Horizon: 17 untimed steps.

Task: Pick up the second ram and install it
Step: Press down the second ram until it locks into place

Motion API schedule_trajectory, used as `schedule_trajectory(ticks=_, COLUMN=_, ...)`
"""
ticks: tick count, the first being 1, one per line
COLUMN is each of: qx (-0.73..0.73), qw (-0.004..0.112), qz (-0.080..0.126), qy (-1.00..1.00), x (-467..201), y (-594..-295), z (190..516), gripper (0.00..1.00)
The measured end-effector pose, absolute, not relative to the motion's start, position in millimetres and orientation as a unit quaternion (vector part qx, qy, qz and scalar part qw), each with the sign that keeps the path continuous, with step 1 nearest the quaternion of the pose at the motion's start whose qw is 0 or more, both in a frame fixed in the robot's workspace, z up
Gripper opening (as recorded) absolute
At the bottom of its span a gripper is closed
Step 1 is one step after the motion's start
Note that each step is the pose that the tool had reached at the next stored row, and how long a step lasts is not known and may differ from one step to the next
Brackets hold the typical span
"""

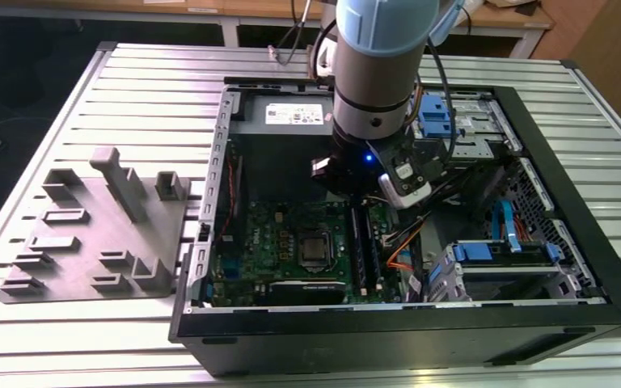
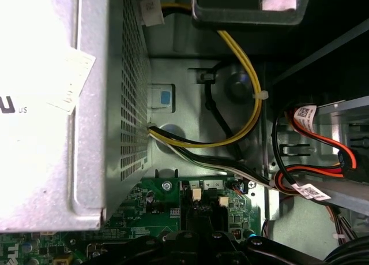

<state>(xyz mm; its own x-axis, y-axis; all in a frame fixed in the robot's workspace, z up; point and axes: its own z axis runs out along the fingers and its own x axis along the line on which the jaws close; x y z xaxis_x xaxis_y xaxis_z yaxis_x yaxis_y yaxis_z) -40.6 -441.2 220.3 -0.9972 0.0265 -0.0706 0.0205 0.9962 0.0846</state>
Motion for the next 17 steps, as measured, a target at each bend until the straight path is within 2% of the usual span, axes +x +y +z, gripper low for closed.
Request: schedule_trajectory(ticks=17, qx=0.012, qw=0.036, qz=0.042, qy=0.998, x=-40.6, y=-441.2, z=218.2, gripper=0.07)
